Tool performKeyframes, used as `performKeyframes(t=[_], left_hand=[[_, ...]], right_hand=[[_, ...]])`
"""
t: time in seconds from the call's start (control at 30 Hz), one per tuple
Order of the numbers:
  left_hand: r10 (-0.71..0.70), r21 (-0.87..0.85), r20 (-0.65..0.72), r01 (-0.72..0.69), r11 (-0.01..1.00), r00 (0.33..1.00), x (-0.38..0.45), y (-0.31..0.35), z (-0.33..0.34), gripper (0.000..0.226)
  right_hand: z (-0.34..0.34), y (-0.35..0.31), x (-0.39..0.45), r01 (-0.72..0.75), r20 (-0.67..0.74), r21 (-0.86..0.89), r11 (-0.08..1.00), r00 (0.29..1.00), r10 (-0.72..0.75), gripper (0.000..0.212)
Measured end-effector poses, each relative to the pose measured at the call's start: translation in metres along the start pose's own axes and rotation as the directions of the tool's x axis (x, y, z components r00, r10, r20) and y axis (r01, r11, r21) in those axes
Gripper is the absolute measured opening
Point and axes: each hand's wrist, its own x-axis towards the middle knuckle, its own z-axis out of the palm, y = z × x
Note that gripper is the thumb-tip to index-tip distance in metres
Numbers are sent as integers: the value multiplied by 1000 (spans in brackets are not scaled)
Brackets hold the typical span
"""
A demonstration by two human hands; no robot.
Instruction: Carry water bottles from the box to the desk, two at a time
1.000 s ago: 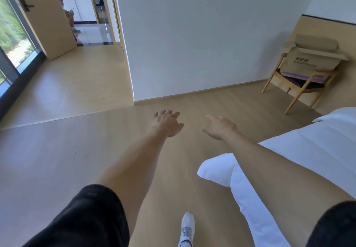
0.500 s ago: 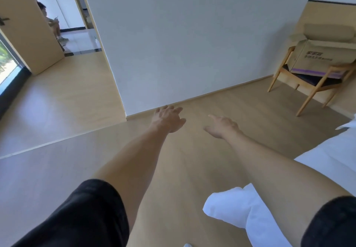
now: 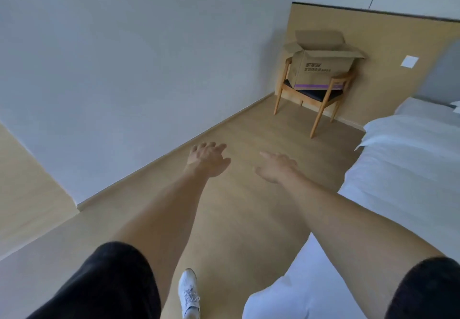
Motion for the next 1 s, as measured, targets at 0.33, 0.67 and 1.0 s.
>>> performKeyframes(t=[0.33, 0.67, 1.0], left_hand=[[254, -22, 12, -254, 967, 967, 208, -3, -39, 58], [417, 1, 44, -417, 909, 908, 350, 49, -57, 58], [451, 38, 44, -453, 891, 891, 503, 141, -68, 55]], right_hand=[[-61, -9, 141, -253, -20, 45, 966, 967, 254, 66], [-113, 27, 231, -370, -42, 122, 921, 925, 378, 66], [-149, 127, 382, -365, -73, 184, 913, 921, 382, 58]])
